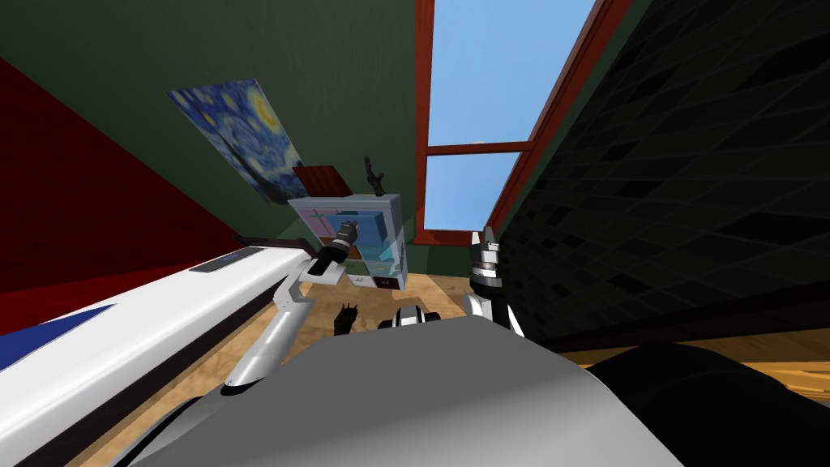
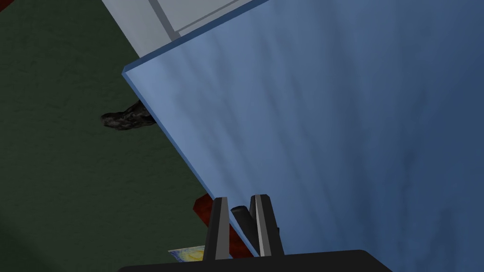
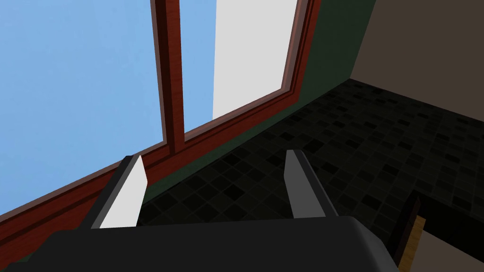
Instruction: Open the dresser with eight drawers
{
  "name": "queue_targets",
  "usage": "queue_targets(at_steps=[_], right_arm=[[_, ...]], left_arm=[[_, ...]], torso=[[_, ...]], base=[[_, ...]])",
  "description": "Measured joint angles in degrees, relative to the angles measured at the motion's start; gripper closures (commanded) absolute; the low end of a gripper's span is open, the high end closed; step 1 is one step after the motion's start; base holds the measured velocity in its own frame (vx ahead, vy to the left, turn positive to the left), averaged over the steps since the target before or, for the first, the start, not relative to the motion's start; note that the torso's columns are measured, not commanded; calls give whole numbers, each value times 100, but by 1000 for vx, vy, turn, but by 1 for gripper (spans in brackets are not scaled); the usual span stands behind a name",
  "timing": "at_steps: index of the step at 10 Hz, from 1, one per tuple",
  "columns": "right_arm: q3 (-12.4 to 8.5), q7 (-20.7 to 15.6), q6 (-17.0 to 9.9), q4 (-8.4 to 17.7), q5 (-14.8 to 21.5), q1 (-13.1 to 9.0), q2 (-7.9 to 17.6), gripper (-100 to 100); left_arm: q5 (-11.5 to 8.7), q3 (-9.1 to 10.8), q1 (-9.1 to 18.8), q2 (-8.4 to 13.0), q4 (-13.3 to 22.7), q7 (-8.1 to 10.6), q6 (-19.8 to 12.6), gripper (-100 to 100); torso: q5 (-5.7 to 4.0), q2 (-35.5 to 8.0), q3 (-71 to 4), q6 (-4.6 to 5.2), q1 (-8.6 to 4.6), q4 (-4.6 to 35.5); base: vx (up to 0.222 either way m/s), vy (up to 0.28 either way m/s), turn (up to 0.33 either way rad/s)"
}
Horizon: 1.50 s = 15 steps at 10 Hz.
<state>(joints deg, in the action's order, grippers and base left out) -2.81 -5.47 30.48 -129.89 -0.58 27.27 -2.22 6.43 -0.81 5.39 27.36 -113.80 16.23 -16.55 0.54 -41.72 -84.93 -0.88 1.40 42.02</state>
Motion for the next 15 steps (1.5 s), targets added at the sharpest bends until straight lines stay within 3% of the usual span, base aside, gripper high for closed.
queue_targets(at_steps=[1, 4, 7, 8, 10, 14, 15], right_arm=[[0, 0, 0, 0, 0, 0, 0, 0], [-1, 0, 0, 1, 0, -1, 1, 0], [0, 0, 0, 0, 0, 0, 0, 0], [-1, 0, 0, 0, 0, -2, 1, 0], [-1, 0, 0, 1, 0, -1, 1, 0], [0, 0, 0, 0, 0, 0, 0, 0], [-1, 0, 0, 0, 0, -2, 1, 0]], left_arm=[[-2, 18, 42, 9, 164, 3, 54, 100], [233, -93, 622, -168, 642, 102, 198, 100], [209, -77, 827, -126, 1151, 124, 278, 100], [346, -96, 1023, -212, 1296, 166, 333, 100], [435, -162, 1385, -280, 1604, 222, 355, 100], [479, -138, 1552, -322, 2127, 210, 427, 100], [559, -166, 1766, -328, 2289, 274, 502, 100]], torso=[[15, 13, -8, 1, 22, -21], [-16, -40, 26, 10, -30, 29], [7, 16, -10, -3, 9, -16], [7, -38, 20, 23, 9, -8], [-26, -39, 27, 20, -56, 31], [9, 22, -15, 12, -5, -39], [1, -33, 15, 35, -17, -18]], base=[[-147, 41, 0], [-120, 25, -20], [-52, 5, 10], [-197, 48, -45], [-67, 11, -12], [-33, -2, 5], [-214, 37, -23]])
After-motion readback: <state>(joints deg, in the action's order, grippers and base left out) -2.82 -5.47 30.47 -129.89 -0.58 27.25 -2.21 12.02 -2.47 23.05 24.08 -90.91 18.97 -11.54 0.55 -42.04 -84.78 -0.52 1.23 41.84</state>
